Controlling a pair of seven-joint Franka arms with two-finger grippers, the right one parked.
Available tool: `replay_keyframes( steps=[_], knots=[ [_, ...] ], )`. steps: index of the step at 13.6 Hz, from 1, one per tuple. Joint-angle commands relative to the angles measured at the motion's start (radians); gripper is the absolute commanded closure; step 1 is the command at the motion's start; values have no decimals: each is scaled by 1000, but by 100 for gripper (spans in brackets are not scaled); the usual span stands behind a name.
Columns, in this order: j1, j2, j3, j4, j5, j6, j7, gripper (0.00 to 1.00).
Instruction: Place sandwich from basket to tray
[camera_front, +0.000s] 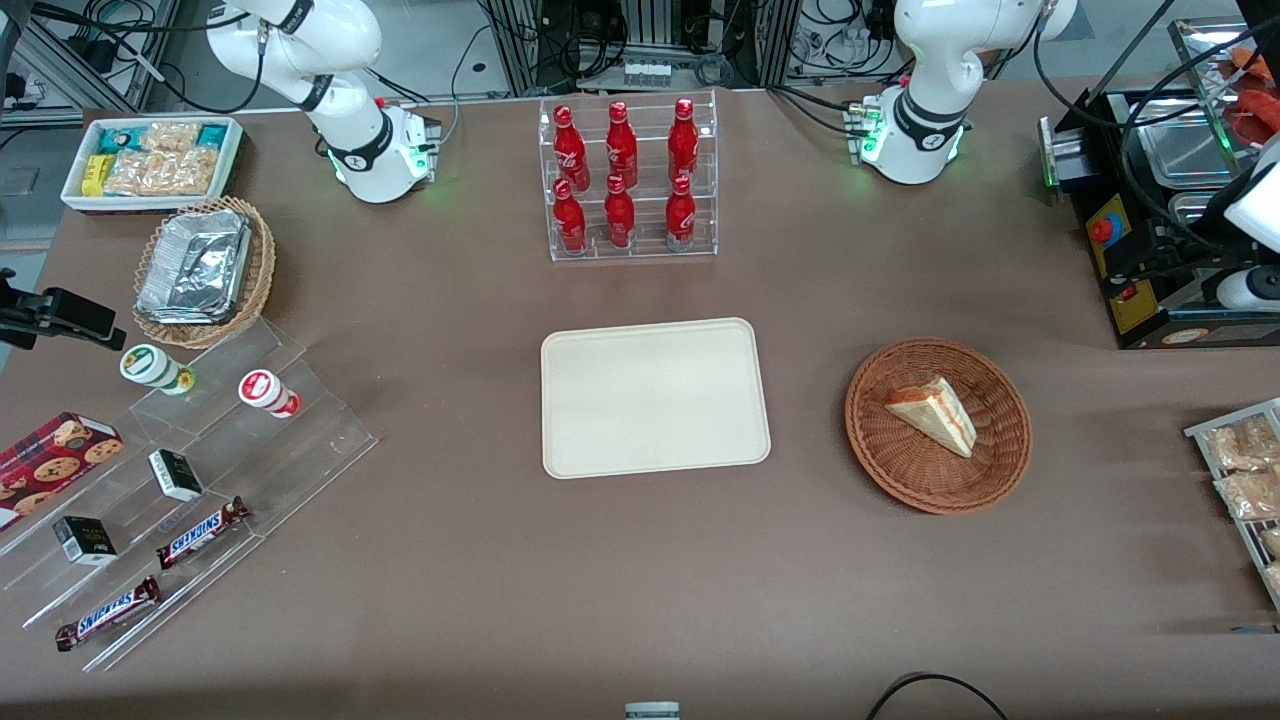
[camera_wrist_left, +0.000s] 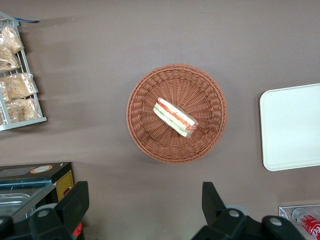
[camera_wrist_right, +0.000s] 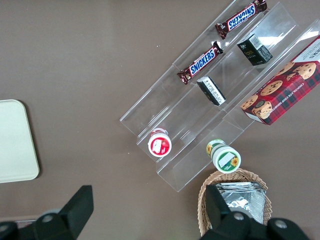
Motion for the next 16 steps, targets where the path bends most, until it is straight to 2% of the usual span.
replay_keyframes(
  steps=[1, 4, 7, 10, 12, 16],
  knots=[
    [16, -2, -6, 13, -17, -13, -5, 0],
    [17, 18, -6, -17, -12, 44, -15, 0],
    [16, 20, -15, -146, -10, 188, -34, 0],
    [13, 31, -49, -330, -26, 430, -229, 0],
    [8, 56, -66, -420, -36, 574, -528, 0],
    [-1, 70, -67, -624, -35, 866, -705, 0]
  ],
)
